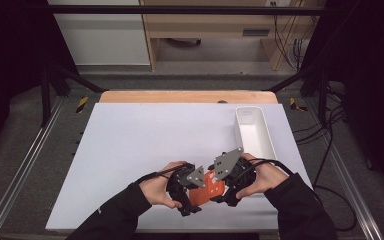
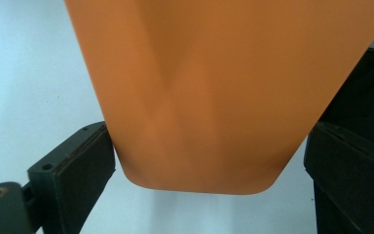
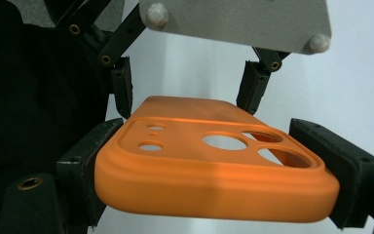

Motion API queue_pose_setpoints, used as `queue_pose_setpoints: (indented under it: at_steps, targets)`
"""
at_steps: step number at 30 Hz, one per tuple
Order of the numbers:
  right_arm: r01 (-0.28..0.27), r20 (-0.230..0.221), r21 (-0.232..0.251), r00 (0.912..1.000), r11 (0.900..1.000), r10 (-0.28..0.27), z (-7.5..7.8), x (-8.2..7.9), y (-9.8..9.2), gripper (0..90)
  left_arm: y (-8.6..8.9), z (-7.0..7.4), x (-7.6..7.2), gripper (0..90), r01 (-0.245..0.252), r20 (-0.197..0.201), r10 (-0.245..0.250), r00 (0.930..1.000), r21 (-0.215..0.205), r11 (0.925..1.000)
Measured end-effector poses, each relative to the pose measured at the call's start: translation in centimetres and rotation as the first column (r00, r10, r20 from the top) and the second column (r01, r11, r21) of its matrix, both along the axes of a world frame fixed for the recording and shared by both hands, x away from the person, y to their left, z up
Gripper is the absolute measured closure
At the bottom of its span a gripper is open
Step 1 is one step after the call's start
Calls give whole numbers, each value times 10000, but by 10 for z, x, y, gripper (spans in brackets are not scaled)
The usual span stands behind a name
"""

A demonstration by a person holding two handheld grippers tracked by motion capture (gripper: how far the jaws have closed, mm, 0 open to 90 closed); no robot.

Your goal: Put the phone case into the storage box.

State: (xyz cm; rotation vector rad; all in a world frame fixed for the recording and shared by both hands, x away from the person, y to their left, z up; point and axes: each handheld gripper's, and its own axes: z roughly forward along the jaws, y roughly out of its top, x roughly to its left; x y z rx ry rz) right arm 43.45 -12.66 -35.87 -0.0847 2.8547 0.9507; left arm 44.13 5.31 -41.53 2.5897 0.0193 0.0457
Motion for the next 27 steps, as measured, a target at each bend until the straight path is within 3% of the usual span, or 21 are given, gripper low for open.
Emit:
queue_pose_setpoints:
  at_steps: [10,24,27]
  targets:
    - [-96,12,-173,10000,9998,97,-1,0,6,161,-7,-3,-1,70,61,148,-67,9999,419,9991]
    - [-154,-21,-228,9999,9996,153,-2,-2,10,161,-11,-4,0,131,239,442,-270,9987,694,9973]
    - [-136,-26,-237,9999,9996,135,-1,-2,10,161,-12,-5,-2,149,134,358,-153,9992,533,9985]
